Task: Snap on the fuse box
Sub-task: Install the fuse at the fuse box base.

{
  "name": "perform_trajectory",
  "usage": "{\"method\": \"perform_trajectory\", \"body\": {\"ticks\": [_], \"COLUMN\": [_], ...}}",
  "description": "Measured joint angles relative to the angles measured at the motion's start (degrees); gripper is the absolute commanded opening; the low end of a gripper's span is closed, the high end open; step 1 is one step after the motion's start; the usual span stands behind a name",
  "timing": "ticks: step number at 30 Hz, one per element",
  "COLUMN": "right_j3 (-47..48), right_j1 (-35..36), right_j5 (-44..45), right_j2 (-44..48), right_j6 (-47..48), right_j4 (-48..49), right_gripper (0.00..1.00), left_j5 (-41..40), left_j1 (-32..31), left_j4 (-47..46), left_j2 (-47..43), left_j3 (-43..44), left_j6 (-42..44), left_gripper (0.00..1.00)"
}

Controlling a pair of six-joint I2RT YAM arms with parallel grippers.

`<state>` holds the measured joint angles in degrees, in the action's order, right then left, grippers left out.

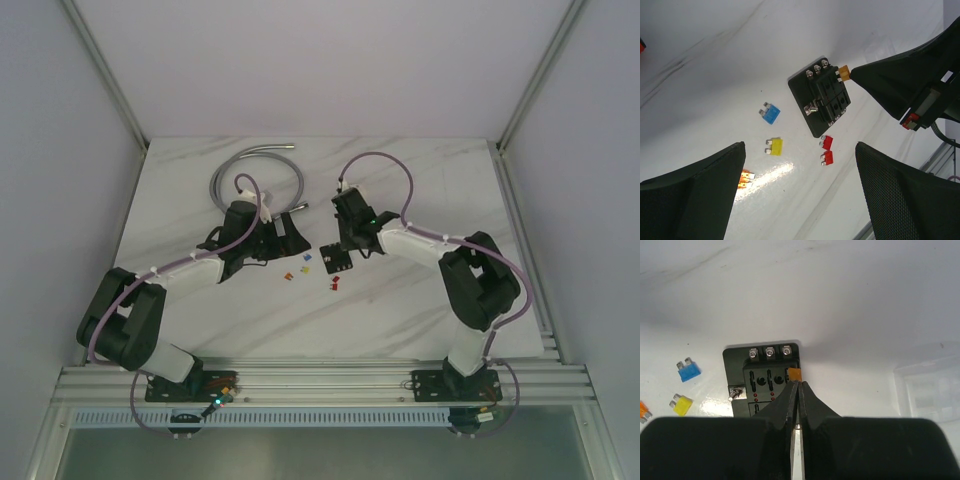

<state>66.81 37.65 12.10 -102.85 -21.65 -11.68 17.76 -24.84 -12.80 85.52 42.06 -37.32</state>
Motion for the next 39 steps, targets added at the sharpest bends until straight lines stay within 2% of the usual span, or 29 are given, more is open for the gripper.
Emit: {"method": "perform_trajectory", "body": {"ticks": [5,16,29,34,39], "right_j3": [2.14,2.47,2.12,1.2,-1.07], "right_j1": [1.22,1.64,-2.95,-2.58,-1.09], "right_j5": [1.27,1.07,-4.07,-7.43,-8.68], "right_j2": [-1.6,-1.57,1.31,1.14,1.16], "right_j6": [0.9,2.25,4.9,5.03,5.01], "right_j4": [-1.66,-2.73,0.13,1.49,1.9], "right_gripper": [0.1,0.24,0.29,0.32,0.36], "left_j5": [0.0,0.0,-0.02,-0.04,-1.44], "left_j1": [-0.11,-0.35,-0.35,-0.35,-0.42], "left_j4": [0.02,0.02,0.0,0.02,0.92], "left_j2": [0.0,0.0,0.98,2.36,2.62], "left_j3": [0.02,0.42,0.74,0.92,1.16], "left_j6": [0.0,-0.17,-0.22,-0.37,0.02], "left_gripper": [1.0,1.0,1.0,0.92,0.8]}}
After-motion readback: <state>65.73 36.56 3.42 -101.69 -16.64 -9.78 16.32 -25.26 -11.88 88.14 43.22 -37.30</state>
